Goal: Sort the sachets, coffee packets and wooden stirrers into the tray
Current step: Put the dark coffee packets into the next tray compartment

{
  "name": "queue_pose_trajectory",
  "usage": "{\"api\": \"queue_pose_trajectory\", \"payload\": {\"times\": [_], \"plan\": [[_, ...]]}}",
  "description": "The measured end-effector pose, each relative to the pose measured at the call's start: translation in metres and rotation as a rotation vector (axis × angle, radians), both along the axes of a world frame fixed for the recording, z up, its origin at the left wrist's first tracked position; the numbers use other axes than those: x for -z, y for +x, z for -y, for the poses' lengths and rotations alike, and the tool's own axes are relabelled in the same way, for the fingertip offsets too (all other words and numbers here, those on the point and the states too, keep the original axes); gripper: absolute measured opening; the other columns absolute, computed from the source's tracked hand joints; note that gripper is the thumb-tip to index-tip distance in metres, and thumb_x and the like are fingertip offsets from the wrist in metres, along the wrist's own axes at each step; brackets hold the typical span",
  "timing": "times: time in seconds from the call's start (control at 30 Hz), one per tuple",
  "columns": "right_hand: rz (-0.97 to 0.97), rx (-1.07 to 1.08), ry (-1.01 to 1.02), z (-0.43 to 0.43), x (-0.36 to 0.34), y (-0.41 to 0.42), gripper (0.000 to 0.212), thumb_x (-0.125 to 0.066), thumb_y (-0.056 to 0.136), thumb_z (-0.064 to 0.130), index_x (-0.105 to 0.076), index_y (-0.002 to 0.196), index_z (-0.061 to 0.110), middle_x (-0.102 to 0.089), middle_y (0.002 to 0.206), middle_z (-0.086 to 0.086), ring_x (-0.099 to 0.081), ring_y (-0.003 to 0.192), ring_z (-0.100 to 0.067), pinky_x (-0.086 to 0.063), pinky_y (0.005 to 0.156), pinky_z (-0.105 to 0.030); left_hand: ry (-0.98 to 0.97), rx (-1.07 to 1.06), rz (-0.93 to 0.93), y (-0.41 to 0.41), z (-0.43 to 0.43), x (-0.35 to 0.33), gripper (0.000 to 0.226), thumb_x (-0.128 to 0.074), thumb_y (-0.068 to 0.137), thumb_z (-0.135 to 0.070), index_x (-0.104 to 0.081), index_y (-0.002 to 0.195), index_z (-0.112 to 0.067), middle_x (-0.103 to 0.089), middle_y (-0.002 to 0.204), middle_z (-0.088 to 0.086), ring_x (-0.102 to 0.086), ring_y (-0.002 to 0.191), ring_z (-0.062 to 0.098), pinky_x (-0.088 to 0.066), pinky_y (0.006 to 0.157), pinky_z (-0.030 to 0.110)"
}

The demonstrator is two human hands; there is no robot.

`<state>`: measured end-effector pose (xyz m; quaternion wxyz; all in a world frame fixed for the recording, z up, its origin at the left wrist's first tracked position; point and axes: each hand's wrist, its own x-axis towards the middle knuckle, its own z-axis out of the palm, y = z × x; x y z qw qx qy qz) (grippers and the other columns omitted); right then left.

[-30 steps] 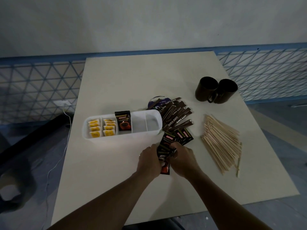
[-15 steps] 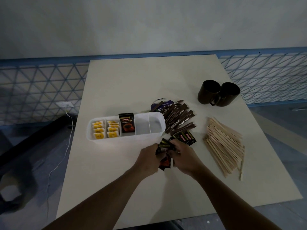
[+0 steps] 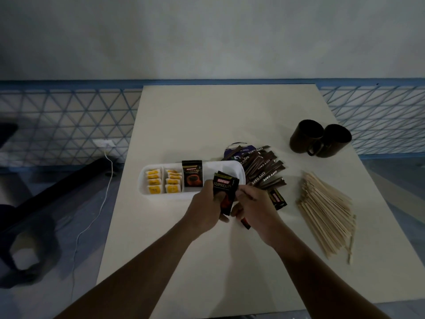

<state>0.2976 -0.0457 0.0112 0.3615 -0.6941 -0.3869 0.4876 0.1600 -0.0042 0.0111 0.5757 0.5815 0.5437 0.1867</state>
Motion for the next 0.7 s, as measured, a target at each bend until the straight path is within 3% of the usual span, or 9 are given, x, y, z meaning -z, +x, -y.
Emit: {"api": "queue_pose_trajectory", "payload": {"times": [0.1,0.17,0.27,0.33,0.43,0.57,0.7], "plan": [[0.106,-0.074,-0.004,-0.007,-0.002,-0.01,0.023,-0.046,0.103,0.013,-0.066,0.091,0.012,-0.069,0.074,-0.015,-0.06,0.057,-0.016,-0.045,0.05,-0.025,0.003,0.047,0.006,-0.005,-0.003,0.001,0.023,-0.044,0.102,-0.017,-0.034,0.123,-0.012,-0.063,0.105,0.008,-0.068,0.082,0.024,-0.059,0.057,0.032],[0.165,-0.128,0.011,-0.012,-0.001,-0.015,0.021,-0.048,0.101,0.01,-0.066,0.092,0.016,-0.07,0.077,-0.005,-0.064,0.064,-0.013,-0.047,0.055,-0.024,-0.011,0.061,-0.002,-0.008,-0.008,0.002,0.025,-0.045,0.101,-0.015,-0.031,0.121,-0.012,-0.06,0.097,0.013,-0.061,0.072,0.024,-0.054,0.049,0.031],[0.224,-0.186,0.036,-0.02,0.001,-0.021,0.023,-0.05,0.094,0.004,-0.065,0.096,0.021,-0.073,0.087,0.001,-0.071,0.08,-0.016,-0.06,0.067,-0.035,-0.056,-0.001,0.026,-0.015,-0.014,0.004,0.022,-0.041,0.102,-0.014,-0.029,0.121,-0.011,-0.053,0.087,0.016,-0.049,0.062,0.02,-0.047,0.042,0.031],[0.274,-0.197,0.035,-0.026,0.0,-0.027,0.02,-0.052,0.092,0.004,-0.063,0.093,0.021,-0.073,0.086,0.0,-0.07,0.08,-0.02,-0.061,0.071,-0.041,-0.035,-0.026,0.013,-0.022,-0.017,0.004,0.021,-0.039,0.103,-0.013,-0.03,0.121,-0.009,-0.052,0.086,0.017,-0.049,0.061,0.021,-0.047,0.041,0.031],[0.331,-0.179,0.033,-0.033,-0.003,-0.034,0.017,-0.053,0.089,0.004,-0.064,0.093,0.017,-0.071,0.085,-0.002,-0.068,0.08,-0.023,-0.058,0.069,-0.043,0.011,-0.018,-0.005,-0.029,-0.018,0.002,0.023,-0.041,0.102,-0.011,-0.034,0.123,-0.01,-0.056,0.089,0.016,-0.053,0.066,0.024,-0.051,0.047,0.034],[0.374,-0.213,0.028,-0.047,-0.005,-0.041,0.021,-0.054,0.083,0.012,-0.067,0.098,0.018,-0.071,0.086,0.003,-0.067,0.083,-0.019,-0.059,0.076,-0.047,0.077,-0.013,-0.062,-0.045,-0.027,-0.003,0.024,-0.048,0.1,-0.016,-0.042,0.123,-0.014,-0.061,0.103,0.003,-0.063,0.092,0.025,-0.056,0.063,0.035],[0.436,-0.242,0.088,-0.066,-0.008,-0.043,0.02,-0.063,0.081,0.012,-0.071,0.099,0.017,-0.073,0.086,0.003,-0.069,0.083,-0.016,-0.059,0.076,-0.042,0.222,-0.029,-0.219,-0.068,-0.046,-0.008,0.035,-0.068,0.088,-0.019,-0.05,0.117,-0.012,-0.057,0.086,-0.011,-0.059,0.08,0.009,-0.046,0.067,0.022]]}}
